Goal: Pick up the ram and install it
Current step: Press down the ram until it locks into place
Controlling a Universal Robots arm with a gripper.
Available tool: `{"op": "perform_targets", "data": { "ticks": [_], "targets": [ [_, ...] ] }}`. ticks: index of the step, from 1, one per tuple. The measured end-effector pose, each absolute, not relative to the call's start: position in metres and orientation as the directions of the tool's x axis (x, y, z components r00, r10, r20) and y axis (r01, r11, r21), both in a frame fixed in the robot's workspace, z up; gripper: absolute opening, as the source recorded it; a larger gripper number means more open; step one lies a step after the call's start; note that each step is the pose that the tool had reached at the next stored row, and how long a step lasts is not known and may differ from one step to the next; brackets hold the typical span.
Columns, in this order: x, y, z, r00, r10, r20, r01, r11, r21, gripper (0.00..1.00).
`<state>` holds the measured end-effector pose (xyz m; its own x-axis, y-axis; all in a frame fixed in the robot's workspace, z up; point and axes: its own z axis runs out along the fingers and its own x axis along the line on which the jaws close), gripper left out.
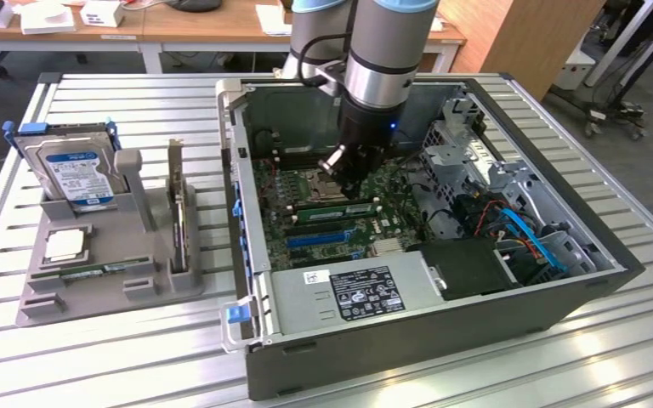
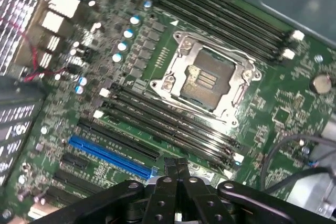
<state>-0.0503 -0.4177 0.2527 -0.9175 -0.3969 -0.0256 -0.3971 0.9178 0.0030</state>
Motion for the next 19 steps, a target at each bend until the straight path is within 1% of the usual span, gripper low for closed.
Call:
{"op": "perform_targets", "data": {
  "ticks": [19],
  "targets": [
    [-0.0503,-0.4177,0.2508,-0.995,-0.094,-0.026,-0.094,0.996,0.003,0.09]
  ]
}}
